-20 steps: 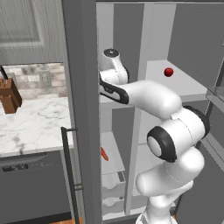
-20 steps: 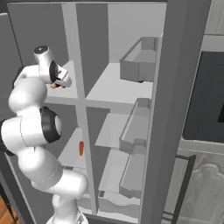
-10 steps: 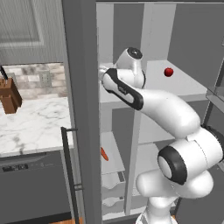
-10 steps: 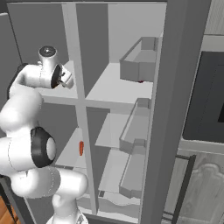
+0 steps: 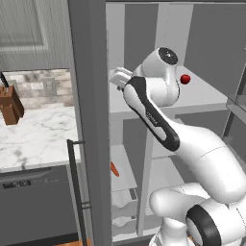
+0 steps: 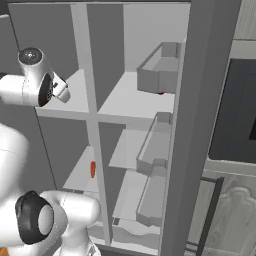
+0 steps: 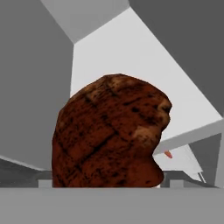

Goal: Pick up the frozen steak from the freezer, place it on any shelf in the fridge, and close the fridge and freezer doors when done.

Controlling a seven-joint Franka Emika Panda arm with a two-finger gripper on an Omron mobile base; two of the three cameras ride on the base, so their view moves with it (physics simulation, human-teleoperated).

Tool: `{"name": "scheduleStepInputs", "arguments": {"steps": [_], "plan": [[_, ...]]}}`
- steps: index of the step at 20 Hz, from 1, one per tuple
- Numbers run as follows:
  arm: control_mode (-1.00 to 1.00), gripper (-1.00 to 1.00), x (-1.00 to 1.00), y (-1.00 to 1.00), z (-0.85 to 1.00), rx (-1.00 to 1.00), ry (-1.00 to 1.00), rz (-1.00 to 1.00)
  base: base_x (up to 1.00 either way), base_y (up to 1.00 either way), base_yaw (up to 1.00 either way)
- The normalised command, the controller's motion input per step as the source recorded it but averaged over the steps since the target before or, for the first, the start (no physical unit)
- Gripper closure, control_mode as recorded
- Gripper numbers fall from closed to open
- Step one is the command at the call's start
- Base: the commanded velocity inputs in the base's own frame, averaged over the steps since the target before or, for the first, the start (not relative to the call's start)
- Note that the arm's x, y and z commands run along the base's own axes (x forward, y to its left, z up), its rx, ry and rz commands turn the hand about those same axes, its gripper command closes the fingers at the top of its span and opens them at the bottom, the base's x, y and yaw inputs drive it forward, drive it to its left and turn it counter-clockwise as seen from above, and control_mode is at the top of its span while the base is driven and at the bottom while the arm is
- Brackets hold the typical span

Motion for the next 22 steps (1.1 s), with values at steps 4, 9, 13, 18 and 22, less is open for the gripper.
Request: {"name": "scheduleStepInputs", "arguments": {"steps": [4,9,13,18,22], "plan": [[-1.0,1.0,-1.0,-0.04,0.45,-0.03,0.0,0.0,0.0,0.0,0.0],[-1.0,1.0,-1.0,-0.35,0.08,-0.05,-0.02,0.0,0.0,0.0,0.0],[-1.0,1.0,-1.0,-0.65,-0.29,-0.09,-0.1,0.08,0.0,0.0,0.0],[-1.0,1.0,-1.0,-1.0,-0.08,0.0,-0.26,0.03,0.0,0.0,0.0],[-1.0,1.0,-0.45,-1.0,0.01,0.0,-0.18,0.0,0.0,0.0,0.0]]}}
